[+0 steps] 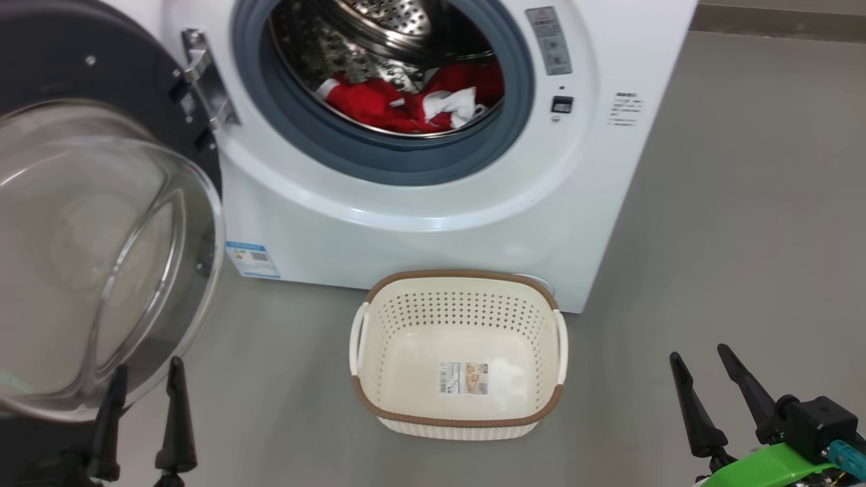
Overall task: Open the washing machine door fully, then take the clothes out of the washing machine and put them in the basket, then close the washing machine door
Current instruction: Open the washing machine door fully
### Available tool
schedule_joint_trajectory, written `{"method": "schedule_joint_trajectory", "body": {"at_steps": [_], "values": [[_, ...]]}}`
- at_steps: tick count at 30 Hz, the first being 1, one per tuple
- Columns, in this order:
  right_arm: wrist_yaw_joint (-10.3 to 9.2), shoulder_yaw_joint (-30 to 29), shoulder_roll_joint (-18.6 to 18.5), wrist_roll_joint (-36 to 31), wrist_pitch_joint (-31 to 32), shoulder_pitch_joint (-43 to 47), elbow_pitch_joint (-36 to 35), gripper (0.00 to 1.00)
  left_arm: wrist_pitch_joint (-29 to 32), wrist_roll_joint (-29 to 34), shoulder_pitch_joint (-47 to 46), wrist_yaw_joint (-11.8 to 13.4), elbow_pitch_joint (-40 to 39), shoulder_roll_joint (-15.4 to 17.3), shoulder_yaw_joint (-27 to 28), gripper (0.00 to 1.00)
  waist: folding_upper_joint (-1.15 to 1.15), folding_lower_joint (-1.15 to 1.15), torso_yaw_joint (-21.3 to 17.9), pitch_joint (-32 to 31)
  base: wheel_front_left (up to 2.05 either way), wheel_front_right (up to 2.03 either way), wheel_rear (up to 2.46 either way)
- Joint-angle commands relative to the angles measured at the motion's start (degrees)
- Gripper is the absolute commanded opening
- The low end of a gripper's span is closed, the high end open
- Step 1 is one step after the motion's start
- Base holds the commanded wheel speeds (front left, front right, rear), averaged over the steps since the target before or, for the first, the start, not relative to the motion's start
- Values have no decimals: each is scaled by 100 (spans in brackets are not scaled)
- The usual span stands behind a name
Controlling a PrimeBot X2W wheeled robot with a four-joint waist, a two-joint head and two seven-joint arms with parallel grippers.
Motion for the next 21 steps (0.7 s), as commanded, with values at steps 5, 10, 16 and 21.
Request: {"method": "schedule_joint_trajectory", "body": {"at_steps": [5,10,16,21], "values": [[36,-6,-94,30,-52,-4,-181,100,-31,-90,58,8,-232,163,-18,100,0,0,-331,-55,0,0,0],[36,-41,-107,48,-52,46,-195,100,-31,-204,131,8,-216,200,-218,100,0,0,-518,-66,0,0,0],[36,-101,-115,53,-52,70,-216,100,-31,-358,203,8,-229,251,-493,100,0,0,-745,-48,0,0,0],[36,-143,-95,47,-52,99,-230,100,-31,-455,266,8,-241,287,-670,100,0,0,-935,-58,0,0,0]]}}
